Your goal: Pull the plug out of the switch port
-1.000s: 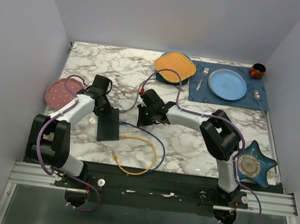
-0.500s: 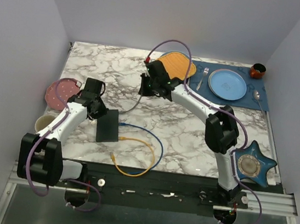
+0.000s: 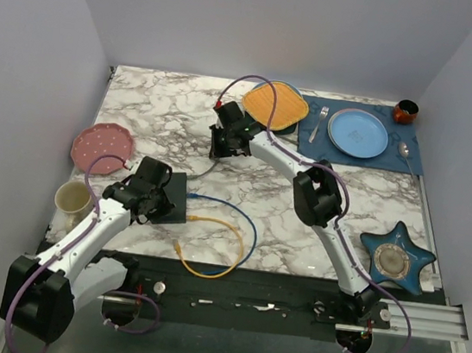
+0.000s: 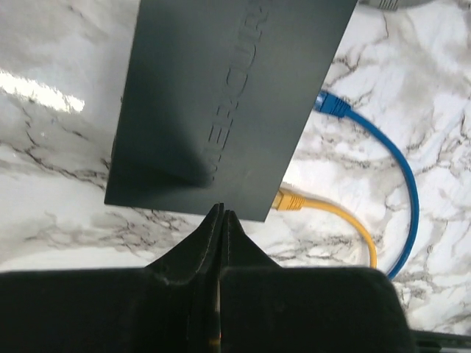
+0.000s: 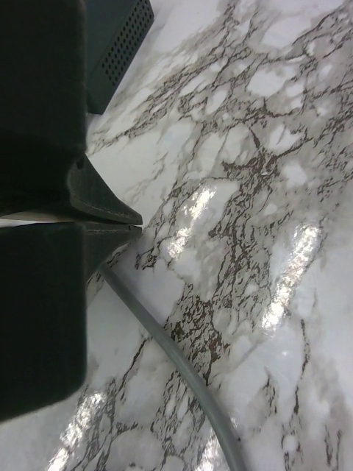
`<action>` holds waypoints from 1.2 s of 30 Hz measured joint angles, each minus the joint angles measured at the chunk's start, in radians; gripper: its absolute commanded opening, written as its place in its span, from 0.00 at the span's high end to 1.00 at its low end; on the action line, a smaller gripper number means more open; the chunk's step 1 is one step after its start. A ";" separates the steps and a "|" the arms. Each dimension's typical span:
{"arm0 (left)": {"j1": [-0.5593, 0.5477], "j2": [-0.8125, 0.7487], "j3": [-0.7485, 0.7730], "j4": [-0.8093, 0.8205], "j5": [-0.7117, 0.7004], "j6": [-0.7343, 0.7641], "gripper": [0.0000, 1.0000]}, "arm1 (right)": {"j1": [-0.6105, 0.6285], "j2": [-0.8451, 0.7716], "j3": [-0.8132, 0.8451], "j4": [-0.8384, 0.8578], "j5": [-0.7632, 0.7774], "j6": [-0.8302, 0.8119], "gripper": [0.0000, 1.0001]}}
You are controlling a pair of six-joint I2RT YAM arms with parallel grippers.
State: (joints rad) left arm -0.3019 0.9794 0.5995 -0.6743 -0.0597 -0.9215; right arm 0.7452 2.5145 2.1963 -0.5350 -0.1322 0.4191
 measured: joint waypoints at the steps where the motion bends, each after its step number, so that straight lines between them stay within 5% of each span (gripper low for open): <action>1: -0.008 -0.014 -0.005 -0.010 0.000 -0.010 0.93 | 0.000 0.011 0.006 -0.003 -0.006 0.003 0.90; 8: -0.034 -0.061 -0.061 -0.036 0.003 -0.080 1.00 | 0.000 0.021 0.003 -0.005 -0.049 0.021 0.90; 23: -0.047 0.086 -0.106 -0.010 0.034 -0.154 1.00 | 0.000 -0.135 -0.283 0.096 -0.079 0.025 0.90; 36: -0.043 0.425 0.121 -0.124 0.036 -0.126 1.00 | 0.000 -0.277 -0.517 0.130 -0.114 -0.010 0.90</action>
State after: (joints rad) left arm -0.3450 1.4040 0.7200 -0.7982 -0.0235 -1.0470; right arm 0.7448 2.2375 1.6791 -0.4046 -0.2459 0.4091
